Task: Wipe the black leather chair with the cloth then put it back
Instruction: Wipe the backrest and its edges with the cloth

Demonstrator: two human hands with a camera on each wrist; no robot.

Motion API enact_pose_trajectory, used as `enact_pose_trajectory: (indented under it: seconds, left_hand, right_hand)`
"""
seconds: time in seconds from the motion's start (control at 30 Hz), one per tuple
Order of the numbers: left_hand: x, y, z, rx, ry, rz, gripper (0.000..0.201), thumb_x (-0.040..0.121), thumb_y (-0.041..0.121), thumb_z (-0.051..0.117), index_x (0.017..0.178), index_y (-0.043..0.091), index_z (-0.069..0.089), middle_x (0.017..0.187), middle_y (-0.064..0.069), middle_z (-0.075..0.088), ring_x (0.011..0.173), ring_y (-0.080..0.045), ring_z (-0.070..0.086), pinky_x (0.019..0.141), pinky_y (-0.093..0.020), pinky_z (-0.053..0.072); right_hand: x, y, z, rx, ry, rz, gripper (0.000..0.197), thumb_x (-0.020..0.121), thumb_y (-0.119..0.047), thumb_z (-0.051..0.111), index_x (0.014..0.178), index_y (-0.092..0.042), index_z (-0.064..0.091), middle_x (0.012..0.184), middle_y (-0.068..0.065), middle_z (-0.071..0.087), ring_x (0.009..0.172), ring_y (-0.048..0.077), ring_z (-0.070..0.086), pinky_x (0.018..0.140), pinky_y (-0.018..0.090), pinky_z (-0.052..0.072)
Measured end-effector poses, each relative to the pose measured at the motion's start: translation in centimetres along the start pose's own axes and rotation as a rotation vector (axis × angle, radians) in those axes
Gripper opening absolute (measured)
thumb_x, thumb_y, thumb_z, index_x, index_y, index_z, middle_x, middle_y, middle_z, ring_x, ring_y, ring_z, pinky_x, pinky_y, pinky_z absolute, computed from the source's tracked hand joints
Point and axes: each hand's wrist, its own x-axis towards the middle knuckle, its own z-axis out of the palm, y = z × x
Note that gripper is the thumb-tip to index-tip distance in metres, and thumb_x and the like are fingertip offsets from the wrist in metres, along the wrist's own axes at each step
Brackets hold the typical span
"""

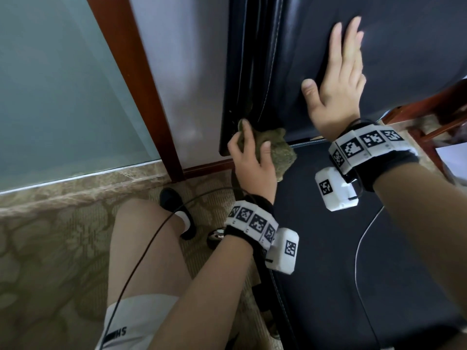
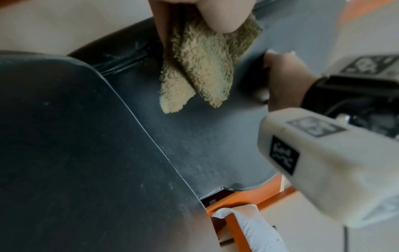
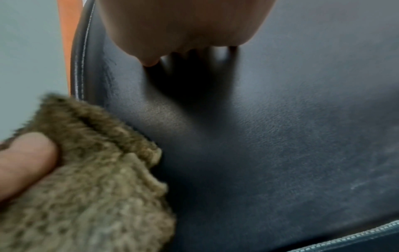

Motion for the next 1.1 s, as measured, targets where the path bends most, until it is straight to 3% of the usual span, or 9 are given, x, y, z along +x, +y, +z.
enact_pose_trajectory:
  seconds: [0.13, 0.27, 0.33, 0.47, 0.53, 0.6, 0.8, 1.0, 1.1]
  left_hand:
    - [0.4, 0.0, 0.8, 0.065, -0.038, -0.012, 0.052, 0.093, 0.033, 0.047, 0.136, 0.003, 0.045, 0.123, -0.025, 0.046, 0.109, -0.012, 0.044, 0.084, 0.001, 0.031]
    - [1.4, -2.2, 0.2, 0.115, -0.062, -0.342, 0.05, 0.095, 0.015, 0.051, 0.141, 0.004, 0.035, 0.137, -0.021, 0.037, 0.124, -0.031, 0.045, 0.094, -0.012, 0.027]
    - [1.6, -2.4, -0.7, 0.13, -0.05, -0.363, 0.052, 0.095, 0.012, 0.051, 0.143, 0.005, 0.033, 0.138, -0.019, 0.037, 0.126, -0.03, 0.043, 0.096, -0.009, 0.022]
    - [1.2, -0.3, -2.6, 0.04, -0.025, -0.198, 0.061, 0.092, 0.006, 0.054, 0.146, 0.006, 0.024, 0.134, -0.017, 0.042, 0.119, -0.015, 0.043, 0.088, 0.009, 0.019]
    - [1.3, 1.3, -2.8, -0.031, 0.003, -0.142, 0.065, 0.091, 0.007, 0.054, 0.146, 0.005, 0.021, 0.134, -0.007, 0.042, 0.117, -0.001, 0.035, 0.088, 0.009, 0.02]
    - [1.4, 2.5, -2.5, -0.093, -0.009, -0.108, 0.067, 0.089, 0.01, 0.057, 0.146, 0.003, 0.022, 0.13, 0.001, 0.04, 0.117, 0.001, 0.034, 0.091, 0.006, 0.021]
    - [0.8, 1.7, -1.5, 0.038, -0.165, -0.035, 0.063, 0.09, 0.015, 0.059, 0.144, 0.005, 0.028, 0.135, -0.015, 0.048, 0.117, -0.023, 0.043, 0.091, 0.002, 0.02]
    - [0.0, -2.5, -1.4, 0.149, -0.267, -0.296, 0.054, 0.093, 0.015, 0.055, 0.143, 0.008, 0.034, 0.129, -0.02, 0.052, 0.117, -0.029, 0.049, 0.094, -0.018, 0.029]
    - [0.2, -2.4, -1.3, 0.096, -0.137, -0.397, 0.05, 0.092, 0.012, 0.056, 0.14, 0.008, 0.04, 0.124, -0.021, 0.056, 0.116, -0.03, 0.052, 0.092, -0.014, 0.03]
  right_hand:
    - [0.1, 0.0, -0.3, -0.004, -0.015, 0.002, 0.068, 0.096, -0.037, 0.04, 0.147, -0.004, 0.011, 0.153, 0.024, 0.004, 0.142, 0.037, 0.006, 0.107, 0.054, 0.018]
    - [0.2, -0.3, -0.7, -0.023, -0.058, 0.022, 0.068, 0.097, -0.036, 0.039, 0.148, -0.005, 0.007, 0.154, 0.022, 0.0, 0.143, 0.035, 0.002, 0.108, 0.05, 0.014]
    - [0.3, -0.5, -0.8, -0.031, -0.064, 0.025, 0.068, 0.097, -0.037, 0.038, 0.148, -0.005, 0.007, 0.154, 0.022, 0.0, 0.143, 0.035, 0.002, 0.108, 0.05, 0.014]
    - [0.2, -0.6, -0.6, -0.014, -0.052, 0.026, 0.068, 0.096, -0.037, 0.038, 0.147, -0.003, 0.008, 0.153, 0.024, 0.001, 0.143, 0.036, 0.003, 0.108, 0.051, 0.014]
    - [0.1, -0.6, -0.8, -0.013, -0.056, 0.031, 0.068, 0.096, -0.035, 0.039, 0.147, -0.003, 0.008, 0.154, 0.024, 0.0, 0.143, 0.037, 0.002, 0.109, 0.051, 0.013]
    - [0.1, -0.5, -0.9, -0.018, -0.056, 0.029, 0.068, 0.096, -0.035, 0.039, 0.147, -0.003, 0.008, 0.154, 0.023, 0.0, 0.143, 0.037, 0.002, 0.109, 0.051, 0.013]
    - [0.2, -0.6, -0.5, -0.014, -0.023, 0.023, 0.067, 0.096, -0.036, 0.038, 0.147, -0.001, 0.01, 0.153, 0.026, 0.003, 0.142, 0.039, 0.005, 0.109, 0.051, 0.015]
    - [0.2, -0.5, 0.0, 0.011, 0.012, 0.014, 0.066, 0.097, -0.031, 0.04, 0.146, 0.001, 0.011, 0.152, 0.028, 0.004, 0.141, 0.04, 0.005, 0.109, 0.052, 0.013]
    - [0.2, -0.4, 0.0, 0.017, 0.019, 0.012, 0.066, 0.097, -0.034, 0.038, 0.146, 0.002, 0.011, 0.151, 0.029, 0.005, 0.141, 0.041, 0.006, 0.109, 0.052, 0.013]
